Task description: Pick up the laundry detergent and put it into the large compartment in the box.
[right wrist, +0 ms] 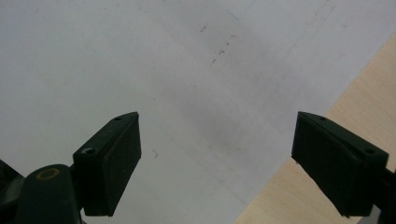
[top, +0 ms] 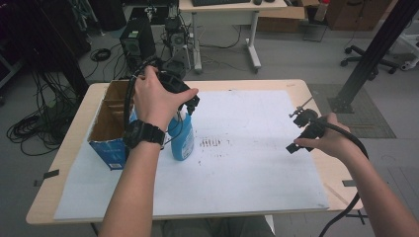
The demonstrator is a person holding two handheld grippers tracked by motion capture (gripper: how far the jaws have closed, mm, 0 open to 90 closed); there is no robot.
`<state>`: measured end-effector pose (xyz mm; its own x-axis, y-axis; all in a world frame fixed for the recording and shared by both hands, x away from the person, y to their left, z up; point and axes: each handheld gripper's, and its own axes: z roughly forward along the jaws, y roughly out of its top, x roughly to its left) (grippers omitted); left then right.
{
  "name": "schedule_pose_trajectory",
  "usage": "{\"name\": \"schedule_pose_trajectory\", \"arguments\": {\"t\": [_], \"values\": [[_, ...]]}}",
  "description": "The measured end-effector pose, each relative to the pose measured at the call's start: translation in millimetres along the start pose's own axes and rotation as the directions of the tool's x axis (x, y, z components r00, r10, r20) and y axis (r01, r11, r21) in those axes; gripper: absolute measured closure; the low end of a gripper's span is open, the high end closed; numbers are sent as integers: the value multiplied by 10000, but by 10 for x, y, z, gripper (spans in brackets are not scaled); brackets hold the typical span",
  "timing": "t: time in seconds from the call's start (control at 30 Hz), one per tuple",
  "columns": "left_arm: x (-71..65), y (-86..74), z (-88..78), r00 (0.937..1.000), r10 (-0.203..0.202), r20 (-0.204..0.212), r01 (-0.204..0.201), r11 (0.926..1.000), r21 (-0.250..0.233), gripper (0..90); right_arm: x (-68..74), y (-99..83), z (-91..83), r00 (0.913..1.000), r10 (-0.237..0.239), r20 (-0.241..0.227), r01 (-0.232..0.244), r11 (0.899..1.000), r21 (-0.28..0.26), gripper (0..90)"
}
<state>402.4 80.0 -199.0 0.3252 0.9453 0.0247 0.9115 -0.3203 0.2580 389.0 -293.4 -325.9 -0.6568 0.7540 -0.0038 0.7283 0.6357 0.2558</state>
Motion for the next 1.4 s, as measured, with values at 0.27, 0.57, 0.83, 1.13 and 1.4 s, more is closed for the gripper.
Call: {"name": "schedule_pose_trajectory", "arguments": {"t": [0.27, 0.57, 0.83, 1.13, 1.4], "values": [[-10, 11, 79, 10000, -25, -49, 26, 9999, 127, 123, -3, -1, 7, 10000, 7, 9, -7, 10000, 23, 158], [-17, 30, 200, 9999, -28, -148, 33, 9993, 361, 119, -10, -20, 21, 10000, 30, -15, -30, 10000, 60, 159], [-51, 47, 306, 9999, 31, -105, -26, 9988, 487, 117, -31, -46, 35, 9999, 101, -7, -101, 9999, 90, 158], [-58, 75, 425, 9998, 17, -187, -4, 9976, 691, 117, -49, -75, 64, 9999, 131, -26, -131, 9998, 135, 158], [-66, 83, 536, 9997, 39, -222, -19, 9961, 880, 123, -69, -109, 101, 9998, 167, -52, -166, 9997, 178, 158]]}}
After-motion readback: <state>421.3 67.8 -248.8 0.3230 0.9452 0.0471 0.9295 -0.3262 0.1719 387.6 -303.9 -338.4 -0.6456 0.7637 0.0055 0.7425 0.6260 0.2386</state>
